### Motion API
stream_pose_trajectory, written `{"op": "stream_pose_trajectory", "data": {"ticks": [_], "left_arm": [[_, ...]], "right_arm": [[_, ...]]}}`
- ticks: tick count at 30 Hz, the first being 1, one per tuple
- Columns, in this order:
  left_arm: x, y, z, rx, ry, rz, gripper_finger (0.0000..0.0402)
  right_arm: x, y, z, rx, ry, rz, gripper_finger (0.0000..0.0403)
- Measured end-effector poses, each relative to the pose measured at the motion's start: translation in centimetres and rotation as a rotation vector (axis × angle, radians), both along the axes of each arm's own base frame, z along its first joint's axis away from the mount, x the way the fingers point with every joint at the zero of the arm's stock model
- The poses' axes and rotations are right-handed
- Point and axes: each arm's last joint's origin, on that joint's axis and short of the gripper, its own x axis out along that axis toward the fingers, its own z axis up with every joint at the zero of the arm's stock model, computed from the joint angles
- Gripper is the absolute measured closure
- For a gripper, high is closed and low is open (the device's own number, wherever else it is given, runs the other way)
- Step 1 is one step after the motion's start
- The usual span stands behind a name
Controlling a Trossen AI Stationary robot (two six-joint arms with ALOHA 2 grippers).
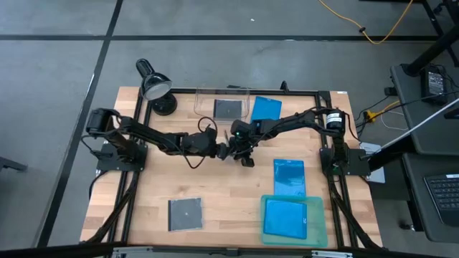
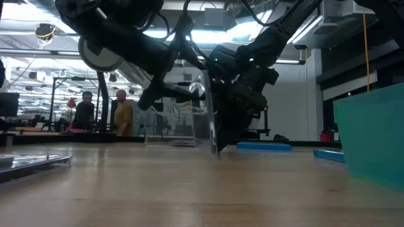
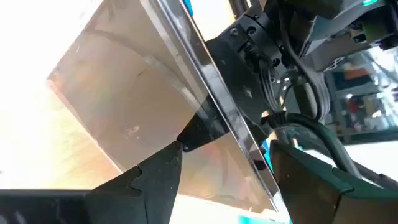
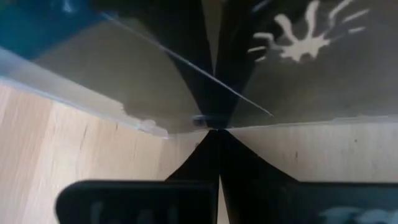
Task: Pick & place jewel cases by type
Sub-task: Put the top black cd case into the transparent bin
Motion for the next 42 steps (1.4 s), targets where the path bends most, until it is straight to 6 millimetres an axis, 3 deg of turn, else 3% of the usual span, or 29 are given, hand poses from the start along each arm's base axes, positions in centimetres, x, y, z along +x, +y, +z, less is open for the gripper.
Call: {"op": "stream_pose_trajectory", "data": {"ticks": [8, 13, 18, 25, 31, 42], "left_arm": [[-0.1, 0.0, 0.4, -0.003, -0.012, 0.001, 0.0171], [-0.8, -0.1, 1.9, 0.001, -0.030, 0.003, 0.0178], [-1.6, -0.2, 2.9, 0.003, -0.001, 0.036, 0.0206], [-1.9, -0.3, 2.4, -0.025, 0.057, 0.024, 0.0262], [-2.0, -0.4, 2.3, -0.036, 0.061, 0.007, 0.0286], [-2.1, -0.2, 2.1, -0.045, 0.081, 0.068, 0.0258]], "right_arm": [[0.0, 0.0, 0.0, 0.005, 0.006, -0.002, 0.0396], [0.0, 0.0, 0.1, 0.005, 0.006, -0.007, 0.0396], [0.2, 0.0, 0.2, 0.002, -0.004, -0.005, 0.0396], [0.2, 0.0, 0.2, 0.001, -0.009, -0.001, 0.0396], [0.2, 0.0, 0.2, 0.001, -0.009, 0.002, 0.0396], [0.1, 0.0, 0.1, -0.001, -0.008, 0.010, 0.0396]]}}
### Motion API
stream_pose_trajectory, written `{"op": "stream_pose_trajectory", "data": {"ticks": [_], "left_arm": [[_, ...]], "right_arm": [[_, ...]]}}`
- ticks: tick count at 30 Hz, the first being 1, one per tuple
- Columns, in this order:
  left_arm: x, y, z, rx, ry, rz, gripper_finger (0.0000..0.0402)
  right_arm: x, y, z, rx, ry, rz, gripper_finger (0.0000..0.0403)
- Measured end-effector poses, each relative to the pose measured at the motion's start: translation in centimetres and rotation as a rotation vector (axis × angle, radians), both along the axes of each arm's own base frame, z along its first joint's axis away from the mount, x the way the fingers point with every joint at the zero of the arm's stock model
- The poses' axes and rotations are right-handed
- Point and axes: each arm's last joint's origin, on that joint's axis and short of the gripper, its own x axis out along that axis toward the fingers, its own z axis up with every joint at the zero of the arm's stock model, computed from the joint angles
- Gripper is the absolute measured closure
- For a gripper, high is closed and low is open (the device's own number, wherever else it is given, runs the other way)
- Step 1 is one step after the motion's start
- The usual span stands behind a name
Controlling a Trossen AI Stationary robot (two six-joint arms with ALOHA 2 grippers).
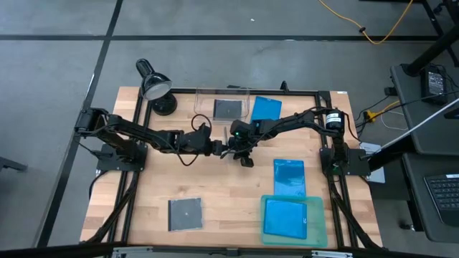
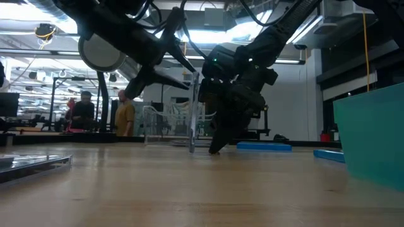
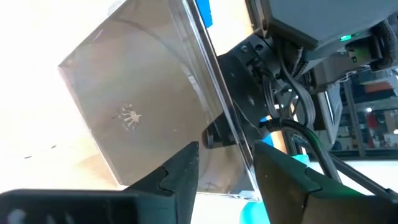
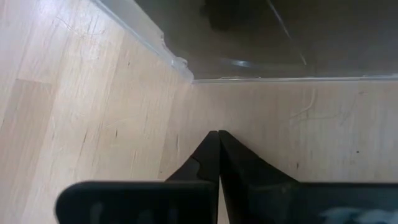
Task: Pick & place jewel cases by type
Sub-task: Put the top black cd case into the transparent bin
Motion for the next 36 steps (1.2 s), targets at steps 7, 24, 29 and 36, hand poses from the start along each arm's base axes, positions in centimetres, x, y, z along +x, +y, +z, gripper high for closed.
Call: {"op": "stream_pose_trajectory", "data": {"ticks": [7, 24, 29, 36], "left_arm": [[-0.09, 0.01, -0.15, -0.017, 0.012, 0.014, 0.0224], [0.09, 0.13, 0.12, 0.001, -0.035, 0.054, 0.0207], [0.14, 0.12, 0.22, -0.002, -0.046, 0.050, 0.0207], [0.15, 0.09, 0.21, -0.009, -0.046, 0.043, 0.0207]], "right_arm": [[-0.01, -0.03, -0.03, -0.014, 0.003, -0.007, 0.0396], [0.05, -0.04, -0.46, -0.014, 0.005, 0.002, 0.0399], [0.10, -0.04, -0.60, -0.002, 0.001, 0.008, 0.0399], [0.33, -0.08, -0.44, -0.002, -0.013, 0.007, 0.0399]]}}
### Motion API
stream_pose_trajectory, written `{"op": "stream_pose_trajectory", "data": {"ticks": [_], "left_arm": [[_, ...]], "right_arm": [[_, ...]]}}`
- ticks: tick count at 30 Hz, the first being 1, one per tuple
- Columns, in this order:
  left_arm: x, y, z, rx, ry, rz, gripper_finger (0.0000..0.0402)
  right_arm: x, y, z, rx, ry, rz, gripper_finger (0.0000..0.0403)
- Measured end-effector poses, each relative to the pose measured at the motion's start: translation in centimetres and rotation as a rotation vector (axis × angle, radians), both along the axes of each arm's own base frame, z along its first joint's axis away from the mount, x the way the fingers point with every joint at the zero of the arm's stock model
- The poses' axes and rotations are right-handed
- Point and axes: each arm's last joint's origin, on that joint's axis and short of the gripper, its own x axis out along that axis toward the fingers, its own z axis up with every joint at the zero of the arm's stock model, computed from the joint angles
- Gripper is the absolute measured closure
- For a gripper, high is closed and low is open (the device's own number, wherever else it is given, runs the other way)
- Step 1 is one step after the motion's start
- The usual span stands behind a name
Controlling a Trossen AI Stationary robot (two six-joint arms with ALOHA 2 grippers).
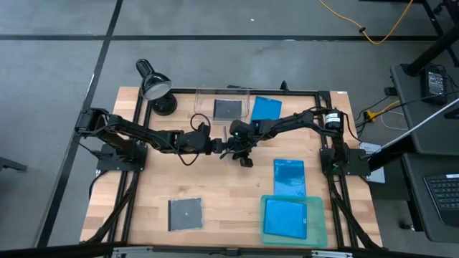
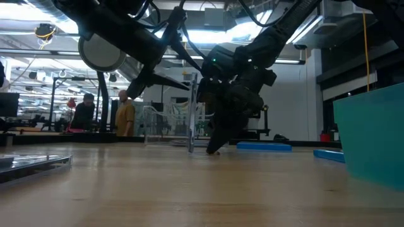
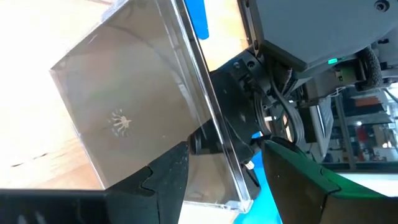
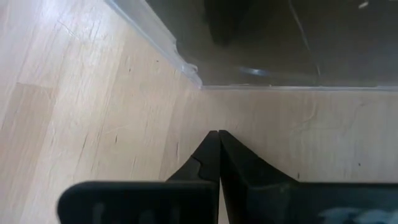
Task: Pick & place jewel cases by type
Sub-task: Put the top black cd case into the transparent bin
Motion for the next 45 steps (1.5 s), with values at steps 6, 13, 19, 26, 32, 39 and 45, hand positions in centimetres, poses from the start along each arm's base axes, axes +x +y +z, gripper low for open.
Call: {"op": "stream_pose_trajectory", "data": {"ticks": [6, 13, 19, 26, 32, 39, 45], "left_arm": [[0.0, 0.0, -0.1, -0.007, 0.011, -0.013, 0.0207], [-0.7, 0.0, -0.1, -0.017, 0.079, -0.003, 0.0207], [-1.5, 0.4, 0.5, -0.004, 0.099, 0.027, 0.0207], [-2.8, 0.6, 1.1, 0.001, 0.155, 0.052, 0.0207], [-3.1, 0.6, 0.9, -0.012, 0.186, 0.059, 0.0208], [-3.8, 0.6, 0.1, -0.038, 0.287, 0.079, 0.0217], [-4.2, 0.7, -0.3, -0.030, 0.350, 0.086, 0.0240]], "right_arm": [[0.0, 0.0, 0.0, 0.003, -0.002, 0.003, 0.0399], [0.0, 0.0, 0.0, 0.011, -0.004, 0.008, 0.0399], [0.1, 0.0, 0.0, 0.013, -0.016, 0.012, 0.0399], [0.2, 0.1, 0.1, 0.019, -0.033, 0.019, 0.0399], [0.2, 0.1, 0.1, 0.022, -0.034, 0.021, 0.0399], [0.2, 0.1, 0.1, 0.022, -0.034, 0.022, 0.0399], [0.3, 0.1, 0.1, 0.022, -0.037, 0.022, 0.0395]]}}
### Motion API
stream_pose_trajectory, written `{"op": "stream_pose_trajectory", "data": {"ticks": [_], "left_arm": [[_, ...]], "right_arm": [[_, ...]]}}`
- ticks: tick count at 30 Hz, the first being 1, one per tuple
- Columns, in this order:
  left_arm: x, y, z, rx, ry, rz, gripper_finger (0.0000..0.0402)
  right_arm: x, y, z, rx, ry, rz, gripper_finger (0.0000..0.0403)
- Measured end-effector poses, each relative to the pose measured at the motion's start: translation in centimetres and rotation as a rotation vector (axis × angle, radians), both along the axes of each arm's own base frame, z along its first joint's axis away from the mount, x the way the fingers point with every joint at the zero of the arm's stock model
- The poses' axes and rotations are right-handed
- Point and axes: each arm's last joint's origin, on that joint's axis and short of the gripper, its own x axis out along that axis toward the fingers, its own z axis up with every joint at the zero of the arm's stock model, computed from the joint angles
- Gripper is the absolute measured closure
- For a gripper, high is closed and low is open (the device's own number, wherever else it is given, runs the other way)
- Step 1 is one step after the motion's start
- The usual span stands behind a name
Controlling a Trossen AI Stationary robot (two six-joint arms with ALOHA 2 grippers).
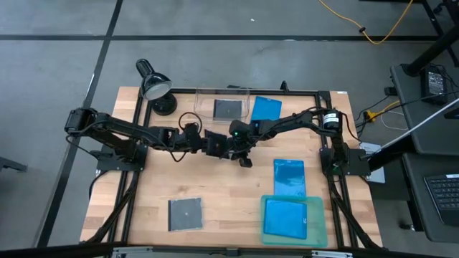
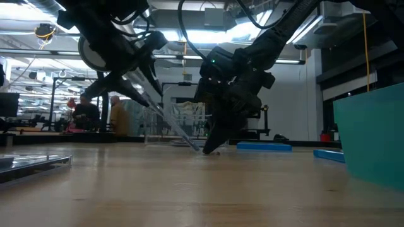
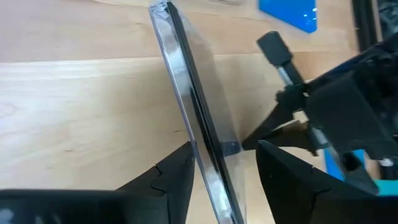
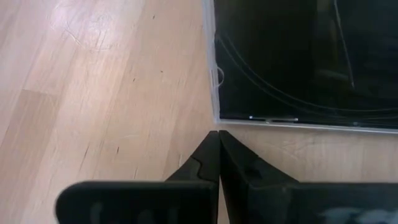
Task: Pick & place jewel cases by type
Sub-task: Put the top black cd case into the transparent bin
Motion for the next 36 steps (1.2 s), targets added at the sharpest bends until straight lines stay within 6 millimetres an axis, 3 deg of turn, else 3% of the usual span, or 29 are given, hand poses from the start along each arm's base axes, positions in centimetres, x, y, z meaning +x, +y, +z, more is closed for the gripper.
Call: {"op": "stream_pose_trajectory", "data": {"ticks": [16, 36], "left_arm": [[-0.02, 0.04, -0.03, 0.039, 0.024, -0.052, 0.0348], [0.59, 0.96, 0.21, 0.071, -0.014, -0.106, 0.0376]], "right_arm": [[0.11, 0.00, 0.05, 0.000, -0.011, -0.003, 0.0392], [0.11, 0.01, 0.05, 0.001, -0.010, -0.006, 0.0391]]}}
